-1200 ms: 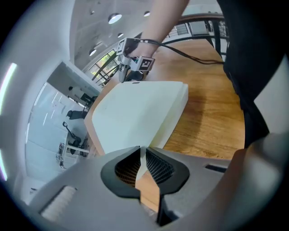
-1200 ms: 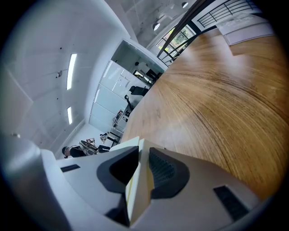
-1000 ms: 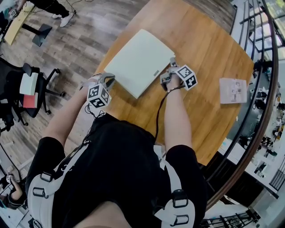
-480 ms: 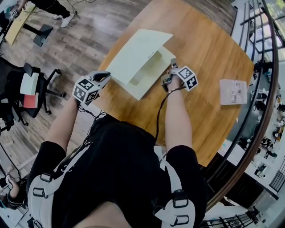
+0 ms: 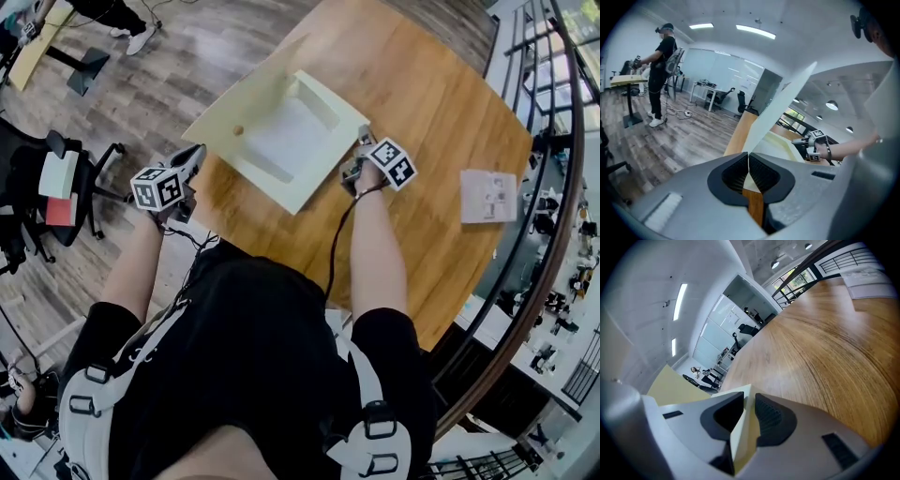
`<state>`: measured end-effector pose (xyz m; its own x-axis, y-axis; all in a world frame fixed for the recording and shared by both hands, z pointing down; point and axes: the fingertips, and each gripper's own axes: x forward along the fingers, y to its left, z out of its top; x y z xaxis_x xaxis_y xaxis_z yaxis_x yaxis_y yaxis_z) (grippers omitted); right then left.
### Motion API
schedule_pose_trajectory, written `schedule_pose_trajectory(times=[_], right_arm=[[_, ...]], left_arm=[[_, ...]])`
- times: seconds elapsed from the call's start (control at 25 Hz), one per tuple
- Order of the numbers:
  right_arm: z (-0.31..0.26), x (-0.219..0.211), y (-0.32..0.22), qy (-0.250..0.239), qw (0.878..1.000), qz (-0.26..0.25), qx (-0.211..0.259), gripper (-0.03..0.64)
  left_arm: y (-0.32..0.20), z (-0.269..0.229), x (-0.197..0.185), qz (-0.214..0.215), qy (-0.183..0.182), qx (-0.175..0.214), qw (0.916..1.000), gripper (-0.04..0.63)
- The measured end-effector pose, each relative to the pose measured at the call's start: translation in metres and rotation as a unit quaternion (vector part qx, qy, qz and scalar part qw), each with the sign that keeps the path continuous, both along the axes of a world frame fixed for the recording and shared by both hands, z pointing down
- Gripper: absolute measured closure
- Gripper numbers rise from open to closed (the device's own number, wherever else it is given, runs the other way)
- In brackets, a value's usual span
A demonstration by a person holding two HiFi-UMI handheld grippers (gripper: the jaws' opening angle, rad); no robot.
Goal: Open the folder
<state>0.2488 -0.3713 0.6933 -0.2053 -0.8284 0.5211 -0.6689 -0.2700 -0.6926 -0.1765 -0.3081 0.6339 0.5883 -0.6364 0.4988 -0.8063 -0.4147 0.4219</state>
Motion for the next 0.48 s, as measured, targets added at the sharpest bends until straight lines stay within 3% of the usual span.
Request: schedule_pose_trajectory(times=[0.2, 0.36, 0.48], right_arm=[[0.000, 0.000, -0.001, 0.022, 1.000, -0.011, -0.006, 0.540], [-0.001, 0.002, -0.001, 0.025, 1.000, -0.008, -0.010, 0.540], [0.001, 0.002, -0.001, 0.033, 0.999, -0.008, -0.017, 0.540]], left_arm=[[-0.021, 0.025, -0.030, -0.076, -0.012, -0.022, 0.9968, 0.594], [-0.035, 0.044, -0.044, -0.127, 0.026, -0.051, 0.9902, 0.595], [-0.042, 0.055, -0.054, -0.154, 0.030, -0.070, 0.9852, 0.595]])
